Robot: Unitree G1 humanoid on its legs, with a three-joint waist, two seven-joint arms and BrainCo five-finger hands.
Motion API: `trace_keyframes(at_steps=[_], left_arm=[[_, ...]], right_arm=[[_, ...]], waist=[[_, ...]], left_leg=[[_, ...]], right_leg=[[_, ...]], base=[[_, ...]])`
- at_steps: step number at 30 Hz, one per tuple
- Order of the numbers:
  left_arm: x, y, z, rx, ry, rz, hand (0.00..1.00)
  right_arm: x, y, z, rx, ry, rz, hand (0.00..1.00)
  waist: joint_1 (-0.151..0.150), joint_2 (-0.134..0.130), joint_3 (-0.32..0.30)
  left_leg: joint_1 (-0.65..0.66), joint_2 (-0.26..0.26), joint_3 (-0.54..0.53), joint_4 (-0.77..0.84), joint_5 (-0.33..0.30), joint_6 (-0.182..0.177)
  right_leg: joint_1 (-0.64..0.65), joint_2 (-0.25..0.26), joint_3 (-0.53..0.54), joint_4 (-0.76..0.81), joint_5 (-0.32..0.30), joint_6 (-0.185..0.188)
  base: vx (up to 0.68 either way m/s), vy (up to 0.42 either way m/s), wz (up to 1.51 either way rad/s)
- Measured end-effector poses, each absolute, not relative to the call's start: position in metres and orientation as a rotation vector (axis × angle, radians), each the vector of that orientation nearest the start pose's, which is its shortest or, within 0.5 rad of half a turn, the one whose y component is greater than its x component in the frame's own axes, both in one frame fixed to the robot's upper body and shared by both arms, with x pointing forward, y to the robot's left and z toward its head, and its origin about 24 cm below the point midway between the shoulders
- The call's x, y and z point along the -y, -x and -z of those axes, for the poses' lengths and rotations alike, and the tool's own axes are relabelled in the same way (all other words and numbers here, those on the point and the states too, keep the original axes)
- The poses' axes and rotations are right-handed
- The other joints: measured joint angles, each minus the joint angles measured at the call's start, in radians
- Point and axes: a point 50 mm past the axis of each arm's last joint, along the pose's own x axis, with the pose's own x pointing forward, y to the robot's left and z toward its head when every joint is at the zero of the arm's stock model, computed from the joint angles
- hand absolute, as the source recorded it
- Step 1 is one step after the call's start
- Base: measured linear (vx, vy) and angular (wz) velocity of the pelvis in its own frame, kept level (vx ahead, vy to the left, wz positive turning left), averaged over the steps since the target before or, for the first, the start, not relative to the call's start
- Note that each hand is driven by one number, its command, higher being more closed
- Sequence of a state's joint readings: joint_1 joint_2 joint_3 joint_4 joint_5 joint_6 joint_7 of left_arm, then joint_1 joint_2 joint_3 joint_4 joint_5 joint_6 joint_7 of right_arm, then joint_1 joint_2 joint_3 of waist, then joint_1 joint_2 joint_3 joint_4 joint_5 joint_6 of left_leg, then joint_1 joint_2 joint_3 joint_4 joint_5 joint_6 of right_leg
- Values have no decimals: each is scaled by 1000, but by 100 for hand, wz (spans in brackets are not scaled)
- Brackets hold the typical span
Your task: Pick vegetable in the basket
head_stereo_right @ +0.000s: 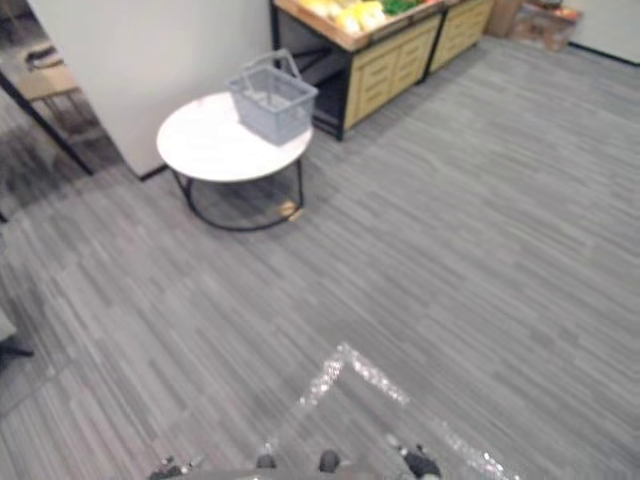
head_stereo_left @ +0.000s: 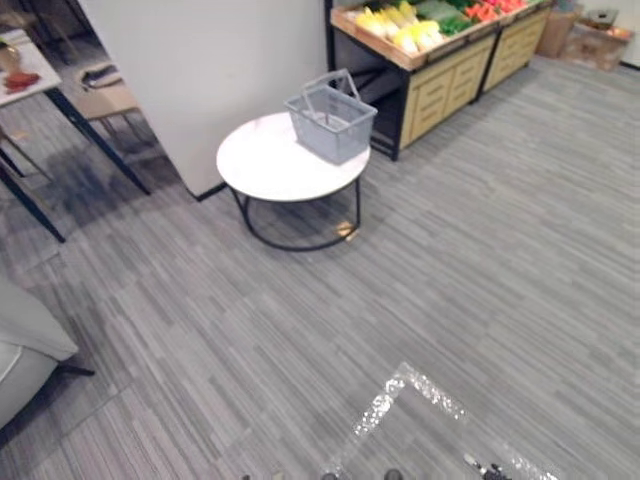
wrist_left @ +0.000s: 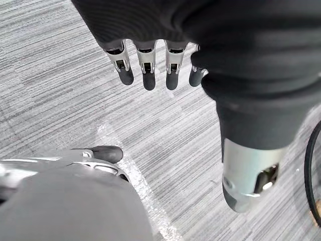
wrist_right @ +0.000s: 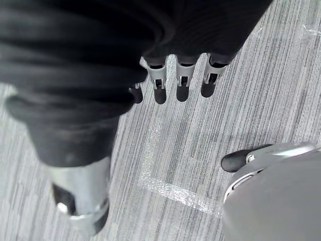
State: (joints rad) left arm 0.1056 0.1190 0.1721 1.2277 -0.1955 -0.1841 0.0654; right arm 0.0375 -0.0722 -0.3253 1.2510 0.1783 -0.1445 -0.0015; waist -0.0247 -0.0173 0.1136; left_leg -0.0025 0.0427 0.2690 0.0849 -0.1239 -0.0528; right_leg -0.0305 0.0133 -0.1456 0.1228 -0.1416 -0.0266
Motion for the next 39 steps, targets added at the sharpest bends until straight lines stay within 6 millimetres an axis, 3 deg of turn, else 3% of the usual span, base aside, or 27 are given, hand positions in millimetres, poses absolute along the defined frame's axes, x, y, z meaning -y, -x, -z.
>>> trace_keyframes(at_steps=[1, 2, 4, 6, 10, 13, 15, 16, 17, 18, 19, 20, 22, 23, 25, 26, 27, 28, 29, 30, 31, 33, 34, 35, 37, 38, 39], left_arm=[[-224, -59, 165, -1094, 123, -473, 0], [-228, -59, 164, -1071, 172, -536, 0], [-223, -58, 165, -1050, 249, -594, 0], [-218, -47, 167, -1058, 313, -644, 0], [-215, -51, 166, -1027, 351, -663, 0], [-214, -49, 166, -1020, 378, -704, 0], [-211, -46, 167, -1028, 381, -708, 0], [-210, -42, 168, -1039, 381, -710, 0], [-211, -40, 168, -1045, 377, -713, 0], [-213, -41, 167, -1045, 365, -707, 0], [-220, -45, 165, -1028, 333, -691, 0], [-220, -47, 165, -1025, 327, -686, 0], [-227, -47, 164, -1034, 291, -668, 0], [-225, -48, 165, -1039, 284, -655, 0], [-225, -46, 165, -1051, 264, -633, 0], [-225, -47, 165, -1058, 247, -613, 0], [-230, -50, 163, -1057, 210, -581, 0], [-230, -56, 163, -1051, 196, -558, 0], [-229, -58, 163, -1049, 191, -546, 0], [-227, -62, 163, -1045, 188, -529, 0], [-226, -66, 162, -1037, 186, -521, 0], [-224, -73, 161, -1020, 193, -516, 0], [-222, -77, 161, -1008, 207, -516, 0], [-221, -78, 161, -1005, 210, -516, 0], [-216, -77, 162, -996, 251, -539, 0], [-217, -76, 161, -989, 261, -555, 0], [-219, -76, 161, -986, 261, -562, 0]], right_arm=[[209, -72, 168, -1097, -260, 469, 0], [210, -68, 169, -1106, -259, 474, 0], [215, -65, 168, -1102, -248, 486, 0], [216, -61, 168, -1107, -237, 493, 0], [217, -73, 166, -1077, -235, 484, 0], [212, -93, 161, -1031, -178, 393, 0], [207, -101, 160, -1021, -162, 351, 0], [204, -102, 160, -1018, -161, 340, 0], [201, -104, 160, -1010, -167, 334, 0], [193, -107, 161, -1008, -182, 317, 0], [178, -114, 161, -1002, -205, 275, 0], [177, -115, 161, -1000, -206, 270, 0], [178, -115, 160, -999, -204, 270, 0], [181, -115, 160, -998, -199, 275, 0], [190, -109, 161, -1009, -181, 297, 0], [190, -106, 162, -1016, -181, 302, 0], [189, -100, 163, -1028, -183, 305, 0], [191, -96, 164, -1037, -181, 313, 0], [193, -95, 164, -1032, -186, 327, 0], [199, -96, 162, -1015, -179, 342, 0], [202, -98, 161, -1001, -177, 353, 0], [204, -99, 160, -986, -188, 371, 0], [205, -99, 159, -982, -195, 384, 0], [206, -98, 159, -982, -197, 388, 0], [206, -98, 160, -980, -213, 404, 0], [204, -98, 160, -979, -217, 402, 0], [203, -99, 160, -976, -221, 402, 0]], waist=[[2, -5, 18], [2, -2, 28], [9, 10, 42], [17, 17, 44], [51, 15, 43], [55, 18, 42], [64, 27, 40], [67, 35, 35], [71, 31, 26], [73, 12, 20], [69, -16, -1], [69, -21, -4], [67, -43, -30], [66, -42, -32], [58, -32, -31], [53, -33, -30], [49, -39, -28], [45, -41, -22], [45, -38, -19], [35, -30, -10], [24, -26, -9], [10, -26, -9], [0, -27, -9], [-1, -27, -9], [4, -29, 1], [6, -35, 4], [8, -32, 8]], left_leg=[[-77, 33, 0, 211, -57, -9], [-180, 80, -13, 465, -66, -1], [-268, 128, -48, 692, -33, 31], [-349, 141, -117, 862, -48, 9], [-405, 145, -130, 623, -42, 3], [-406, 156, -170, 187, 57, -24], [-396, 160, -199, 59, 88, -46], [-394, 162, -199, 48, 89, -47], [-394, 151, -189, 93, 181, -75], [-402, 132, -170, 131, 214, -72], [-419, 98, -148, 169, 177, -47], [-418, 93, -141, 176, 171, -41], [-398, 48, -99, 198, 131, 16], [-384, 39, -87, 196, 121, 29], [-272, 11, -84, 146, 67, 51], [-243, 0, -85, 132, 55, 57], [-192, -18, -86, 113, 37, 70], [-126, -32, -90, 86, 21, 79], [-86, -35, -90, 68, 13, 79], [-15, -37, -91, 38, -3, 83], [39, -37, -95, 20, -23, 87], [85, -32, -114, 18, -42, 71], [102, -27, -130, 21, -50, 61], [104, -26, -134, 21, -52, 59], [138, 12, -146, 31, -91, 2], [146, 23, -146, 37, -105, -16], [157, 52, -144, 48, -125, -42]], right_leg=[[5, 0, 0, 25, -36, -23], [20, 7, -2, 44, -53, -33], [46, 27, 0, 64, -72, -48], [94, 22, 21, 96, -111, -55], [108, -26, 64, 77, -127, -17], [154, -75, 85, 44, -153, 59], [199, -101, 100, 23, -183, 106], [231, -116, 109, 5, -195, 127], [256, -146, 129, -8, -204, 140], [258, -171, 151, 1, -192, 140], [217, -210, 189, 43, -130, 133], [206, -216, 200, 55, -113, 133], [154, -258, 255, 148, 5, 134], [137, -262, 265, 190, 45, 138], [52, -265, 282, 431, 257, 150], [26, -266, 281, 509, 298, 165], [-55, -259, 276, 699, 278, 164], [-122, -252, 238, 851, 213, 154], [-149, -253, 203, 901, 183, 140], [-182, -269, 110, 945, 112, 83], [-205, -287, 16, 928, 43, 64], [-225, -295, -90, 795, -23, 67], [-228, -297, -136, 651, -33, 65], [-228, -297, -143, 618, -33, 65], [-224, -299, -162, 287, 13, 76], [-219, -302, -156, 226, 58, 79], [-212, -289, -160, 207, 127, 108]], base=[[-79, -94, 0], [-67, -116, -6], [31, -78, -12], [119, -26, -23], [203, 96, -26], [410, 273, -11], [449, 380, -27], [478, 440, -41], [390, 376, -35], [460, 440, -27], [459, 431, -18], [555, 485, -16], [461, 348, -12], [440, 302, -8], [438, 299, -2], [425, 269, 13], [396, 198, 14], [376, 155, 7], [353, 95, -2], [297, 59, 0], [277, 38, 5], [267, -54, 32], [294, -121, 41], [364, -226, 41], [365, -299, 17], [246, -261, -2], [260, -314, -15]])
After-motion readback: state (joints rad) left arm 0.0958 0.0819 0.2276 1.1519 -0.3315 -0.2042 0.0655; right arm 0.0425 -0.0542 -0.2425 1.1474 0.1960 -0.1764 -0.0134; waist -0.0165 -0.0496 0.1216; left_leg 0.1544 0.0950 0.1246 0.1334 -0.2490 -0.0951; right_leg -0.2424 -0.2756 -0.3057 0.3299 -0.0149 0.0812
